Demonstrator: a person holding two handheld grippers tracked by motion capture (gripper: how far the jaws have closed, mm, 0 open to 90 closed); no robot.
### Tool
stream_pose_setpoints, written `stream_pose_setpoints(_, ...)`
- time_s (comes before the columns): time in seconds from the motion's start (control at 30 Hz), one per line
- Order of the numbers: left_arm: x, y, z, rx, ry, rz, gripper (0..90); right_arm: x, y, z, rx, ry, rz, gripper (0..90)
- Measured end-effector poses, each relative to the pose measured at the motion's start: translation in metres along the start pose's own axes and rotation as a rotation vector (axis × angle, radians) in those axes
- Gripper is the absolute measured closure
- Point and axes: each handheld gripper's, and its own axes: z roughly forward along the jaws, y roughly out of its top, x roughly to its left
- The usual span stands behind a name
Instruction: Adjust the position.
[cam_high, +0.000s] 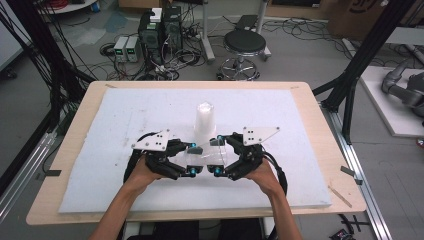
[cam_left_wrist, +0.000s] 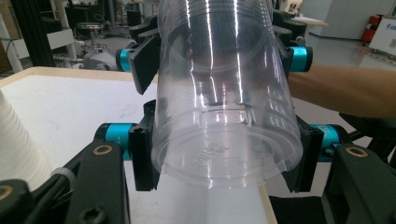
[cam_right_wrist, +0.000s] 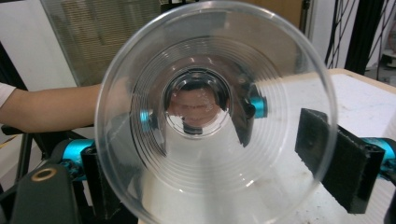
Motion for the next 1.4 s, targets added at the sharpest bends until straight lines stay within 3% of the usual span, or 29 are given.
stream_pose_setpoints(0.23,-0.0002,0.0001,0.001,-0.005,-0.009,-0.004,41.4,0.0,0.0001,0.0025,-0.002,0.017,0.007,18.0)
stream_pose_setpoints(0.5,0.0008,-0.0004,0.0011,-0.007,-0.011,-0.01,41.4,0.0003,0.001,0.002,-0.025,0.035,-0.007,28.6)
stream_pose_setpoints(1.07,0.0002,-0.0003,0.0014,0.0,-0.016,-0.01,40.9,0.0011,0.0016,0.0017,-0.037,0.035,-0.021,32.6)
stream_pose_setpoints(1.13,-0.0001,-0.0003,0.0021,-0.002,-0.017,-0.016,36.1,0.0016,0.0016,0.0018,-0.035,0.038,-0.02,32.6)
stream_pose_setpoints(1.23,-0.0004,0.0001,0.003,0.008,0.008,-0.045,13.3,0.0017,0.0018,0.0012,-0.038,0.038,-0.017,32.6)
stream_pose_setpoints(1.4,-0.0008,0.0006,-0.0016,0.037,0.049,-0.057,7.2,0.0011,0.0023,-0.0013,-0.035,0.028,-0.022,32.6)
